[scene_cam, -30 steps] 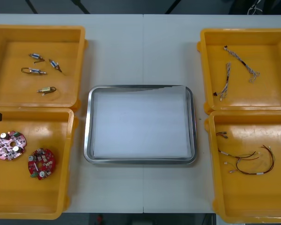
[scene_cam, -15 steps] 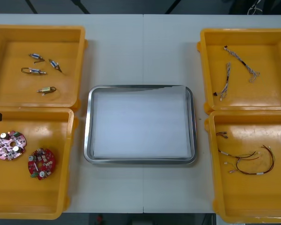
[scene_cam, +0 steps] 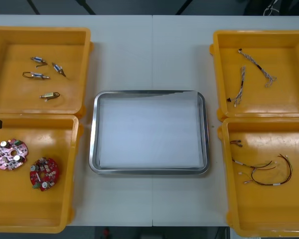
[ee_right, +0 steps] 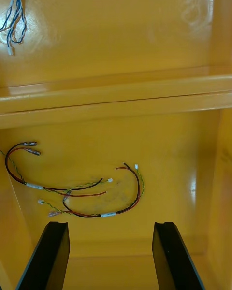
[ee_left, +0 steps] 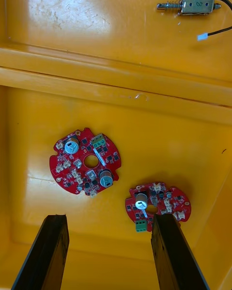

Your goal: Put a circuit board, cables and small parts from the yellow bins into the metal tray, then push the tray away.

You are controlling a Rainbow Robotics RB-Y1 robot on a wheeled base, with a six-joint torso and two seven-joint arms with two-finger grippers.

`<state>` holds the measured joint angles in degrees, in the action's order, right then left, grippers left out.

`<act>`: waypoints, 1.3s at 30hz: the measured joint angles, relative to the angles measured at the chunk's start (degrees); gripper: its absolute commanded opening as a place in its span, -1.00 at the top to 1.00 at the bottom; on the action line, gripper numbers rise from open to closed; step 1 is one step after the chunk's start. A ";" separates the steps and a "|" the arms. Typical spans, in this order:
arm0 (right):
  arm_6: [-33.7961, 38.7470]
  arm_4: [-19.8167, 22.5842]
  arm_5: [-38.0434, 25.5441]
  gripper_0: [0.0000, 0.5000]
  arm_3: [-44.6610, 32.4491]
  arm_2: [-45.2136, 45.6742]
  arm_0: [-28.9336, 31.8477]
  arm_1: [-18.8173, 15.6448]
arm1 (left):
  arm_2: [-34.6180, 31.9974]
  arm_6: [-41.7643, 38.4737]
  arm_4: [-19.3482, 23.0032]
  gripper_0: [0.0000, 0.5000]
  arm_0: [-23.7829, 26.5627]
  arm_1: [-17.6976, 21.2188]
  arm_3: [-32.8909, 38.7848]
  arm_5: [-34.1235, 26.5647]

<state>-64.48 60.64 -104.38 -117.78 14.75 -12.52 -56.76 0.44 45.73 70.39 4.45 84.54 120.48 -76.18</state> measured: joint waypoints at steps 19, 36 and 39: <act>0.00 0.00 0.00 -1.00 0.00 0.00 0.00 0.00 | 0.00 0.00 0.00 -1.00 0.00 0.00 0.00 0.00; -3.05 0.01 -0.02 -1.00 0.01 -0.11 3.33 0.30 | 1.13 0.00 -1.05 -1.00 -3.48 -1.08 -0.04 4.37; -11.26 0.01 -0.02 -1.00 0.01 -0.11 4.06 0.30 | 1.13 0.00 -1.20 -1.00 -3.48 -1.69 -0.19 4.38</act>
<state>-75.74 60.64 -104.40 -117.77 14.64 -8.46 -56.46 1.57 45.73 69.20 0.97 82.85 120.28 -71.80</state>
